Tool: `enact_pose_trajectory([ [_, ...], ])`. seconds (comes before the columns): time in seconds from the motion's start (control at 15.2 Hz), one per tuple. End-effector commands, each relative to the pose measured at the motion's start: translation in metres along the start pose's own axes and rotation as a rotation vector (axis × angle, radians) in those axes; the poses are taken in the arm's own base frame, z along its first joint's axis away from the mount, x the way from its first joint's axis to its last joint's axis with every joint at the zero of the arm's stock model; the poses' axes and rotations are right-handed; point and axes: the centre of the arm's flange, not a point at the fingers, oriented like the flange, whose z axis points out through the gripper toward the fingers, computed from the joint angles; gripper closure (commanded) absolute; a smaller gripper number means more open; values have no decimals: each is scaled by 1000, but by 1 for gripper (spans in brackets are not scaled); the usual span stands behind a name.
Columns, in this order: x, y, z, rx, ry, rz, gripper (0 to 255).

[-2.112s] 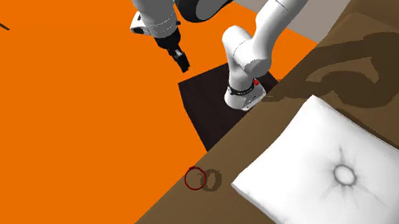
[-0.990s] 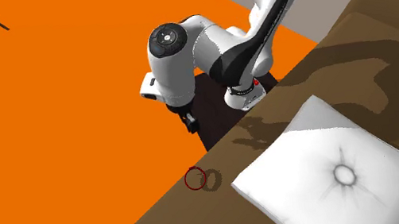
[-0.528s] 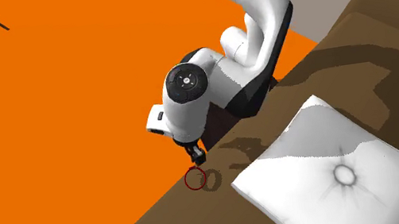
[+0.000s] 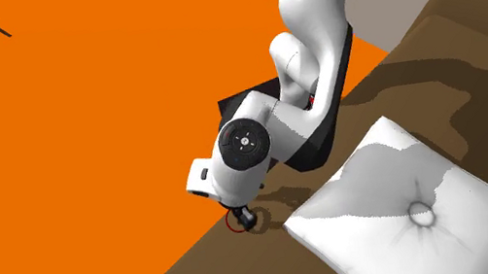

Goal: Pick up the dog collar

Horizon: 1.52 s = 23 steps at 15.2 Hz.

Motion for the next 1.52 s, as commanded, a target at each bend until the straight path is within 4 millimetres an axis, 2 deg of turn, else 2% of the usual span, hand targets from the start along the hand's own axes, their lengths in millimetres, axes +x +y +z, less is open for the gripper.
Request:
enact_pose_trajectory([
  [0.0, -1, -2, 11, 0, 1, 0, 0],
  [0.13, -2, -4, 24, 0, 1, 0, 0],
  [0.26, -2, -4, 24, 0, 1, 0, 0],
  [0.33, -2, -4, 25, 0, 1, 0, 255],
  [0.92, -2, -4, 24, 0, 1, 0, 255],
  [1.45, 3, 2, -17, 0, 1, 0, 255],
])
